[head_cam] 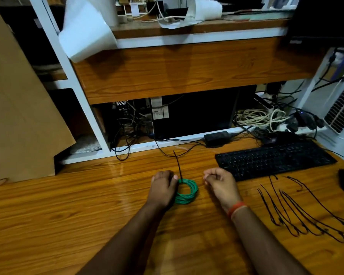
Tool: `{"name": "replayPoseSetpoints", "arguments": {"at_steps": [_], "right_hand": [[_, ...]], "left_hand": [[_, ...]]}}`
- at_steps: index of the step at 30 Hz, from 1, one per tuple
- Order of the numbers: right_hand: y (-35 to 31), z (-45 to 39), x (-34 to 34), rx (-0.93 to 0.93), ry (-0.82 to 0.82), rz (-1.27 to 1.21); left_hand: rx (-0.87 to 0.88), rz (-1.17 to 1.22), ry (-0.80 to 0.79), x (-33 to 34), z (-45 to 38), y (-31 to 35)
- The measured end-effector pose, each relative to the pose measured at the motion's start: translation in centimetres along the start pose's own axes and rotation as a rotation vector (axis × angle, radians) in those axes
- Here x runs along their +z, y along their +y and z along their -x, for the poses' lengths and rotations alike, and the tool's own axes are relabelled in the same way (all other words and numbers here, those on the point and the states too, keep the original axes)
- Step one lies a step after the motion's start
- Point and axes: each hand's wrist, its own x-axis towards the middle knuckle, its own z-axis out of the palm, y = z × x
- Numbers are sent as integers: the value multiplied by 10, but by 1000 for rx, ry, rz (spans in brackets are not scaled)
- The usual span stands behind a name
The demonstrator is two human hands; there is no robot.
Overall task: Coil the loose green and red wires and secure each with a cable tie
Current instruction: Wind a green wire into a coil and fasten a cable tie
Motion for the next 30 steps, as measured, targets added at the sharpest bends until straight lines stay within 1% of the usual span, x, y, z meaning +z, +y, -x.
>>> {"name": "replayPoseSetpoints", "arguments": {"at_steps": [3,5,8,11,15,20,25,30], "right_hand": [[-1,14,14,-70,-22,80],[-3,25,33,-139,-69,151],[-7,49,74,-242,-214,259],[-6,75,126,-343,-365,347],[-17,119,200,-458,-524,408],[-39,180,293,-556,-650,388],[-55,257,399,-593,-772,345],[-55,334,504,-603,-873,288]], "left_hand": [[-3,52,70,-16,23,-13],[-2,57,116,-32,47,-26],[-32,4,160,-60,89,-53],[-110,-87,182,-98,132,-81],[-215,-156,263,-161,190,-125],[-292,-197,387,-240,270,-177],[-386,-176,455,-315,363,-235],[-493,-164,518,-376,447,-294]]}}
